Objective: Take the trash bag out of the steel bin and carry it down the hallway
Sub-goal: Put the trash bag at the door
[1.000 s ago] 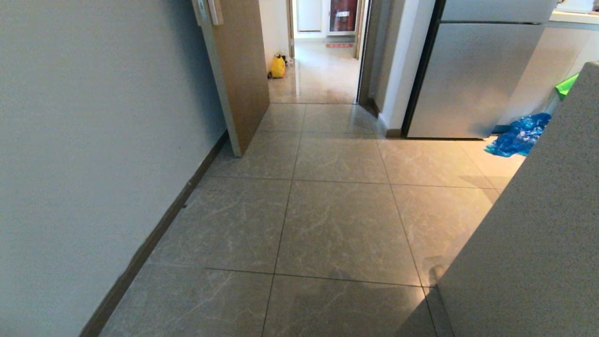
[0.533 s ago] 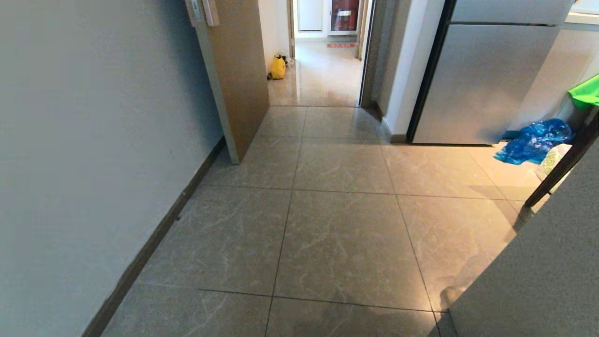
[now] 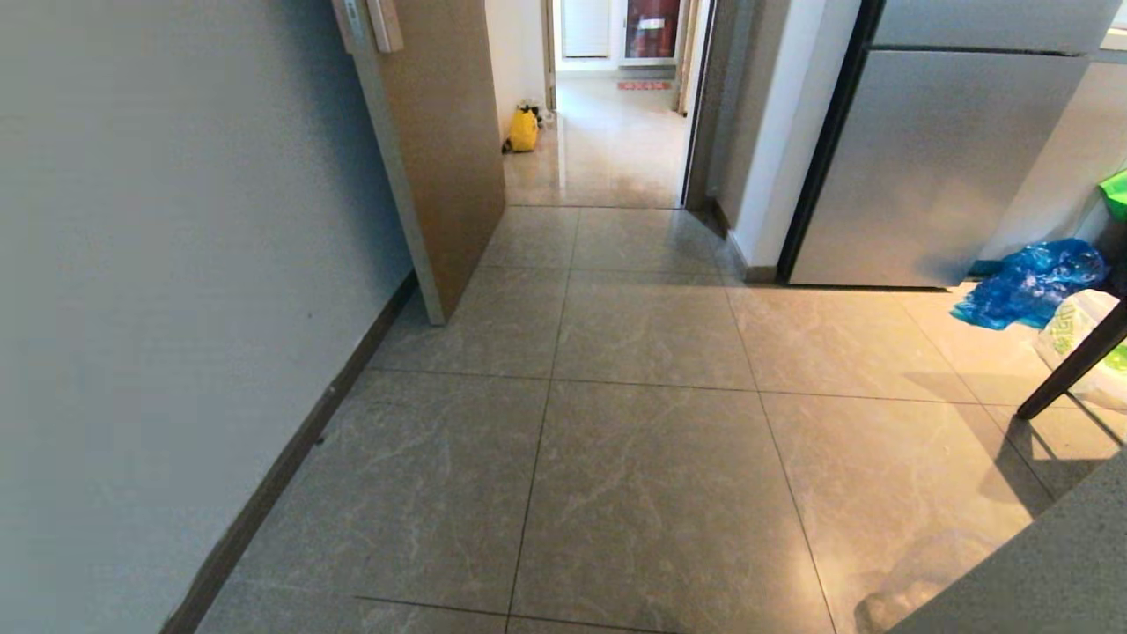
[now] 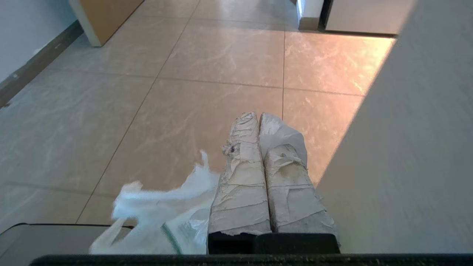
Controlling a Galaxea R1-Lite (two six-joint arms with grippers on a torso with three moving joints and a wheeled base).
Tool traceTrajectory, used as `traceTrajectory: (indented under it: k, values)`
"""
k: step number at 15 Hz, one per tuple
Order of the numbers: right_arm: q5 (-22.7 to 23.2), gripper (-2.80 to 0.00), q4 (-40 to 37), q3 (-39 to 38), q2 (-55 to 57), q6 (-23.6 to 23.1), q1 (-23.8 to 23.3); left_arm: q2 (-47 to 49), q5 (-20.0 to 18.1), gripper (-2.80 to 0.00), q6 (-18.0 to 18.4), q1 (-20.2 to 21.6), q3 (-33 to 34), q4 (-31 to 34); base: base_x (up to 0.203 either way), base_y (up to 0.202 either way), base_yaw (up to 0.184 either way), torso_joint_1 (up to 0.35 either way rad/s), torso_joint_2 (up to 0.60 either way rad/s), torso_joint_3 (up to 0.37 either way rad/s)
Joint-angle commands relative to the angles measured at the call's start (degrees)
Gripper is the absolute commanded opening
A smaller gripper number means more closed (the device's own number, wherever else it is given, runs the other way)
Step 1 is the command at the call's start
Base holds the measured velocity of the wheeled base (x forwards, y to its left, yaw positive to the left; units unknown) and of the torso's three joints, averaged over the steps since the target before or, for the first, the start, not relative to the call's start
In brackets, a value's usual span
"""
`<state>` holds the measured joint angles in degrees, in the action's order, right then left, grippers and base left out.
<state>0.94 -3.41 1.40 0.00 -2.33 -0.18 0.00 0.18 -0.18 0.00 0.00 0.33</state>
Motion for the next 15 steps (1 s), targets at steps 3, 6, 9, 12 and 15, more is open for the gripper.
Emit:
traceTrajectory:
  k: [3,6,9,12,15]
  values:
    - [0.0,-2.80,0.0,0.0,0.0,0.0,0.1,0.0,0.1,-2.80,0.0,0.0,0.0,0.0,0.188,0.000,0.000,0.001,0.00,0.001]
    - [0.0,-2.80,0.0,0.0,0.0,0.0,0.0,0.0,0.0,-2.80,0.0,0.0,0.0,0.0,0.079,0.000,0.002,0.003,0.00,0.003]
    - [0.0,-2.80,0.0,0.0,0.0,0.0,0.1,0.0,0.0,-2.80,0.0,0.0,0.0,0.0,0.000,0.000,0.000,0.000,0.00,0.000]
    - [0.0,-2.80,0.0,0.0,0.0,0.0,0.0,0.0,0.0,-2.80,0.0,0.0,0.0,0.0,0.000,0.000,0.000,0.000,0.00,0.000]
    - [0.0,-2.80,0.0,0.0,0.0,0.0,0.0,0.0,0.0,-2.80,0.0,0.0,0.0,0.0,0.000,0.000,0.000,0.000,0.00,0.000]
